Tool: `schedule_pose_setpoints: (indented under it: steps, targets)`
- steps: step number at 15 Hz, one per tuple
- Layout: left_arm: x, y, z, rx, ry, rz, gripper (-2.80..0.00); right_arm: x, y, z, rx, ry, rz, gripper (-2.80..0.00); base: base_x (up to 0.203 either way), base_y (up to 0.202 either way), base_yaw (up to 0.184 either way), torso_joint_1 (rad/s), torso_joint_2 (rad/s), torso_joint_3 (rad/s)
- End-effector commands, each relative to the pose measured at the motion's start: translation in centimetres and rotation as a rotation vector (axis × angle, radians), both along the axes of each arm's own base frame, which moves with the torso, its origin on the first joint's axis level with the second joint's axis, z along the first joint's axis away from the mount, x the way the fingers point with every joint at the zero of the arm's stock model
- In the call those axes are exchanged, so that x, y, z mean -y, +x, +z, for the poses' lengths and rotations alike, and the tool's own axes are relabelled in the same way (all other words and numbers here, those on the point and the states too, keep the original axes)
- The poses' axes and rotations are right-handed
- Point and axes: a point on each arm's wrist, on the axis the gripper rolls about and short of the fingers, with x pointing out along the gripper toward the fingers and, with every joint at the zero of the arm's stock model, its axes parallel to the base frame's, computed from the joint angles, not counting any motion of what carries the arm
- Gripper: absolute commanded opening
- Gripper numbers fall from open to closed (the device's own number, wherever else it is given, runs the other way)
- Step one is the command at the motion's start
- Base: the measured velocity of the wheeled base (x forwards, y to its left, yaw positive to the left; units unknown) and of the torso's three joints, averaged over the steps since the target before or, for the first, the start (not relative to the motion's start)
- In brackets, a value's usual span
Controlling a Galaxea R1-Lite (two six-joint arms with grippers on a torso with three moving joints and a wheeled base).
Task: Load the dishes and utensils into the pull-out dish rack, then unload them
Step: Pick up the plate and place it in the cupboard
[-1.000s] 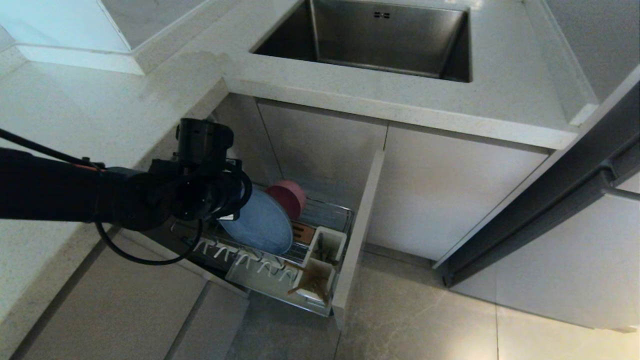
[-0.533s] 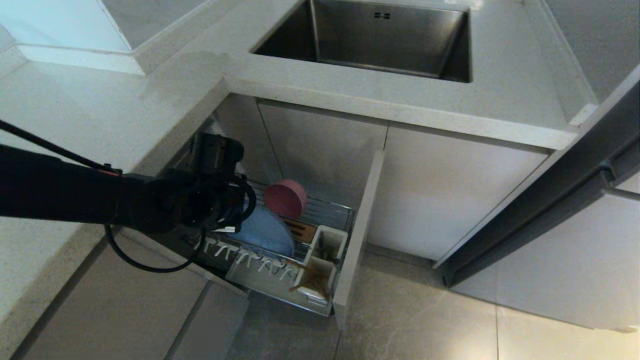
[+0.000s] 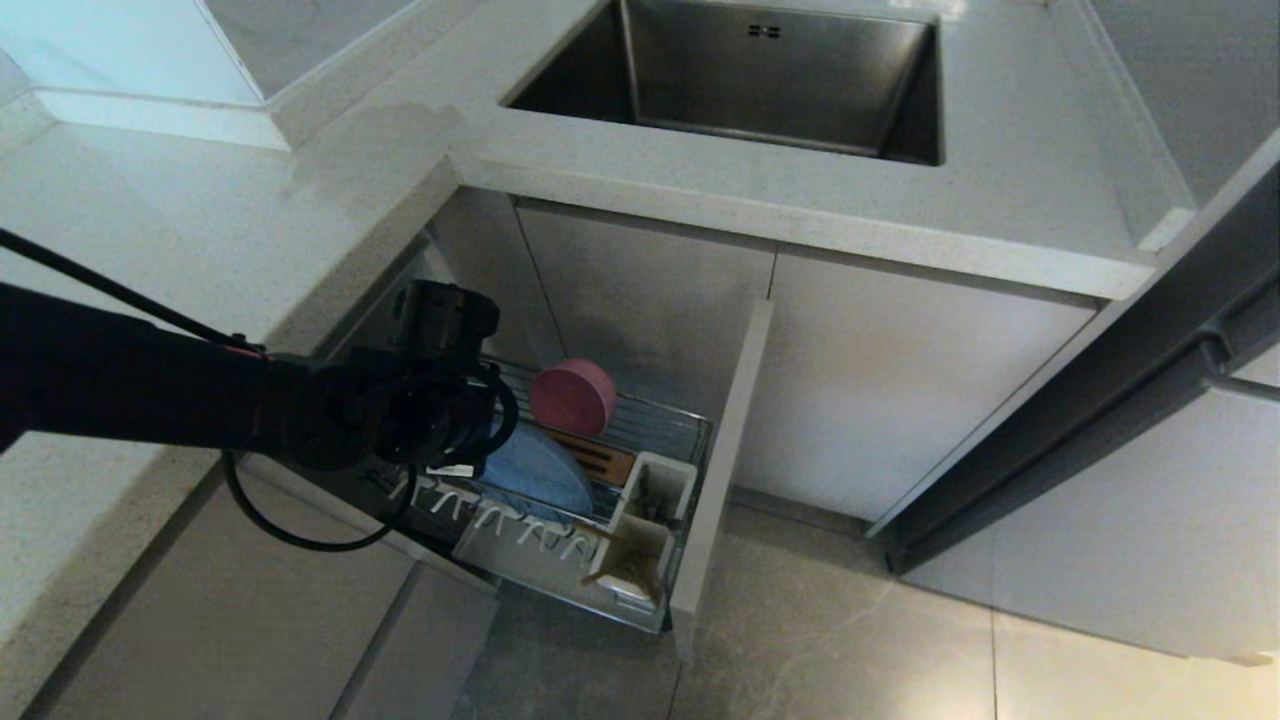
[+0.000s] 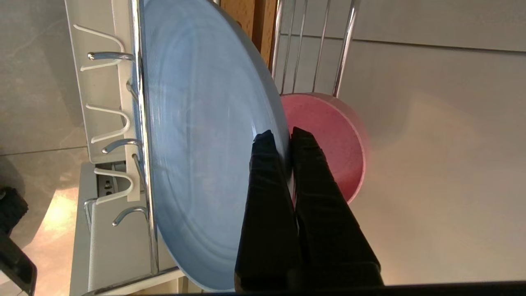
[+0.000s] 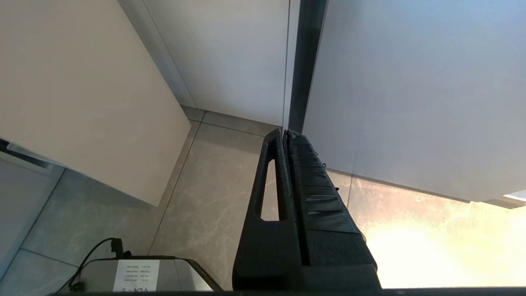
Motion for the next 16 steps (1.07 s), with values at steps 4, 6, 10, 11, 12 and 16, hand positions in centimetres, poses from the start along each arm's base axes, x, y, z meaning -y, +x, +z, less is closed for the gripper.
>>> schedule_pose_setpoints:
  steps: [4,6,10,11,12,16]
  targets:
    - [0.1,0.2,0.3,0.013,-0.011,0.007,-2.80,0.0,0.0,0.0,0.001,0.000,0.001,-2.80,0.000,0.000,0.000,0.000,0.00,0.000]
    - [0.1,0.2,0.4,0.020,-0.013,0.007,-2.80,0.0,0.0,0.0,0.001,0.000,0.001,-2.80,0.000,0.000,0.000,0.000,0.00,0.000]
    - [0.1,0.1,0.7,0.023,-0.003,0.001,0.00,0.0,0.0,0.0,0.001,0.000,0.001,-2.80,0.000,0.000,0.000,0.000,0.00,0.000]
    - [0.1,0.1,0.8,0.025,0.004,-0.003,0.00,0.0,0.0,0.0,0.001,0.000,0.001,-2.80,0.000,0.000,0.000,0.000,0.00,0.000]
    - [0.0,0.0,1.1,0.033,0.002,-0.002,0.00,0.0,0.0,0.0,0.001,0.000,0.001,-2.80,0.000,0.000,0.000,0.000,0.00,0.000]
    - [-0.2,-0.5,2.2,0.061,0.008,-0.010,0.00,0.0,0.0,0.0,0.001,0.000,0.001,-2.80,0.000,0.000,0.000,0.000,0.00,0.000]
